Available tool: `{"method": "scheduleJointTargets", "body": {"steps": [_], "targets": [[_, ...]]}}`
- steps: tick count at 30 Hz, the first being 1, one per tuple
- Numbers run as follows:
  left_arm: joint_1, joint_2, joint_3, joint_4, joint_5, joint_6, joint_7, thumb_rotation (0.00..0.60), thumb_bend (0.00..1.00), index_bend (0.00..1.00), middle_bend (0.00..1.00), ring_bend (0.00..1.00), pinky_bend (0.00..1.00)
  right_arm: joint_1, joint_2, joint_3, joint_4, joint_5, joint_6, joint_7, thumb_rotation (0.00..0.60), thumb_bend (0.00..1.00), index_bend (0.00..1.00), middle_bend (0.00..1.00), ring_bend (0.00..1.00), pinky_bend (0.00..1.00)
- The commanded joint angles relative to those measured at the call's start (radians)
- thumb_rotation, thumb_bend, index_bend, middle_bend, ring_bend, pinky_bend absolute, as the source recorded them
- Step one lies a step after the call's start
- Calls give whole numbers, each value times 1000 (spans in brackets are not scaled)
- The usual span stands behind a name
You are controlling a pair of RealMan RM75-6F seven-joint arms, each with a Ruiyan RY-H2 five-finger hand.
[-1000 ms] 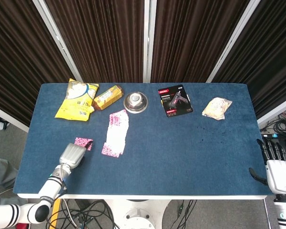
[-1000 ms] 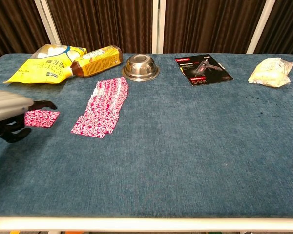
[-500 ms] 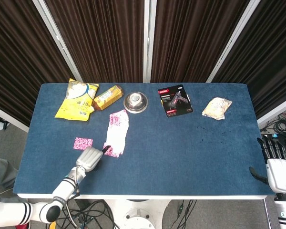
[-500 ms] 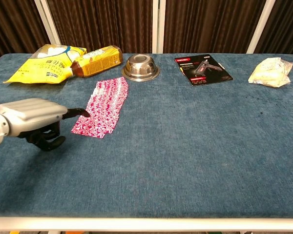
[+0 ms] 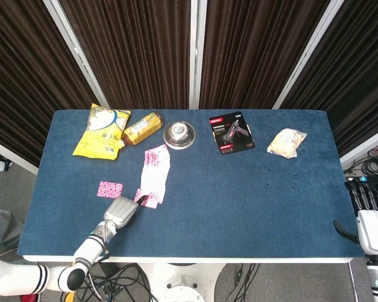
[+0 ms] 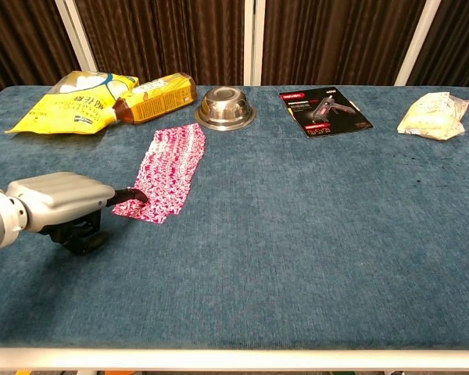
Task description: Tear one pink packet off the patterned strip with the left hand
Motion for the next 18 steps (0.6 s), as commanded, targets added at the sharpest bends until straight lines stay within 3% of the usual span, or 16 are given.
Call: {"method": "scheduleJointTargets", "body": {"steps": [1,18], "targets": [[2,5,16,-17,-5,6,11,600,549,87,933,945,944,2,-1,-3,2,-6,-1,3,600,152,0,0,0,0],[52,146,118,-205,20,87,41,600,551,87,933,945,944,7,-5,-6,-20,-14,-3,-30,600,153,0,0,0,0]]}}
